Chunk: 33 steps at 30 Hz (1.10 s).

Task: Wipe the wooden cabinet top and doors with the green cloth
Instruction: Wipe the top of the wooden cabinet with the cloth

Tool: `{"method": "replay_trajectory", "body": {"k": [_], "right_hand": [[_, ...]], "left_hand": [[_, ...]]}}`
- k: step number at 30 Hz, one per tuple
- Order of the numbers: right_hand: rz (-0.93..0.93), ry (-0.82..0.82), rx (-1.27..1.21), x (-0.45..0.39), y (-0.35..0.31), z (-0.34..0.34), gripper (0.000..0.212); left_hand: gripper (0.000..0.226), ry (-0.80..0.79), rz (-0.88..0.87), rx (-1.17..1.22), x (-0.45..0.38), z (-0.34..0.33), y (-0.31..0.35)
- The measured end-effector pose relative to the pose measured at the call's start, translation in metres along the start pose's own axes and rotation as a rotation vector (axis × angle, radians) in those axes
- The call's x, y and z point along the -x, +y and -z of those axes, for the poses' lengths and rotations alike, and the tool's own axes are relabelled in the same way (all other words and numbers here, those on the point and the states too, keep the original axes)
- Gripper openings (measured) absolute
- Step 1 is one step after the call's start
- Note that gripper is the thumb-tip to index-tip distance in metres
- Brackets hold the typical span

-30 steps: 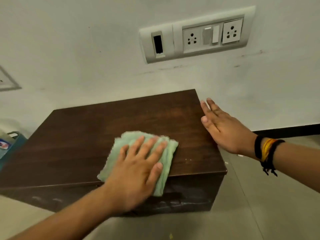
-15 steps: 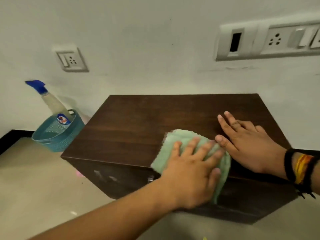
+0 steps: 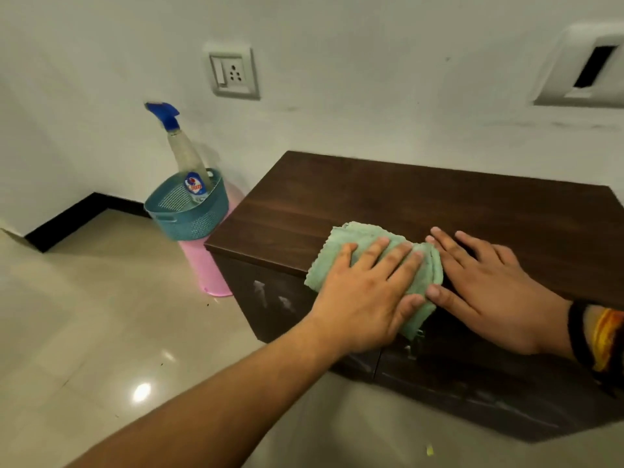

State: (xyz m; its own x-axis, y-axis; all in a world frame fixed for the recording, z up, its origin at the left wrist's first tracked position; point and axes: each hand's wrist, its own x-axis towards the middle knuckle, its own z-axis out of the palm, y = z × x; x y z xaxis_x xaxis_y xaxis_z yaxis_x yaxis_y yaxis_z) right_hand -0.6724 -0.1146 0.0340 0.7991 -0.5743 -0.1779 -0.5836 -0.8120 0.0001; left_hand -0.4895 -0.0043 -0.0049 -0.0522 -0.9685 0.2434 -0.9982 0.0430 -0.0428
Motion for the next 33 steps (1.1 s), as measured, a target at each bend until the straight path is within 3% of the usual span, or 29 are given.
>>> {"method": "replay_trajectory", "body": {"k": [8,19,23,29,33], "right_hand": [[0.15,0.015,0.083,-0.035,-0.045,0.001,0.091],[0.225,0.048,0.104,-0.058,-0.073,0.004,0.083],[0.226,0.048,0.109,-0.058,-0.073,0.004,0.085],[0.206,0.06,0.132,-0.057,-0.077,0.004,0.08],[0.229,0.06,0.136,-0.056,-0.077,0.005,0.074]], "left_hand": [[0.059,0.197,0.028,-0.192,0.042,-0.021,-0.068],[0.057,0.344,0.204,-0.203,0.084,-0.032,-0.175],[0.057,0.478,0.355,-0.074,0.093,-0.045,-0.186],[0.058,0.752,0.808,0.334,0.073,-0.063,-0.136],[0.057,0.811,0.908,0.468,0.065,-0.062,-0.121]]}}
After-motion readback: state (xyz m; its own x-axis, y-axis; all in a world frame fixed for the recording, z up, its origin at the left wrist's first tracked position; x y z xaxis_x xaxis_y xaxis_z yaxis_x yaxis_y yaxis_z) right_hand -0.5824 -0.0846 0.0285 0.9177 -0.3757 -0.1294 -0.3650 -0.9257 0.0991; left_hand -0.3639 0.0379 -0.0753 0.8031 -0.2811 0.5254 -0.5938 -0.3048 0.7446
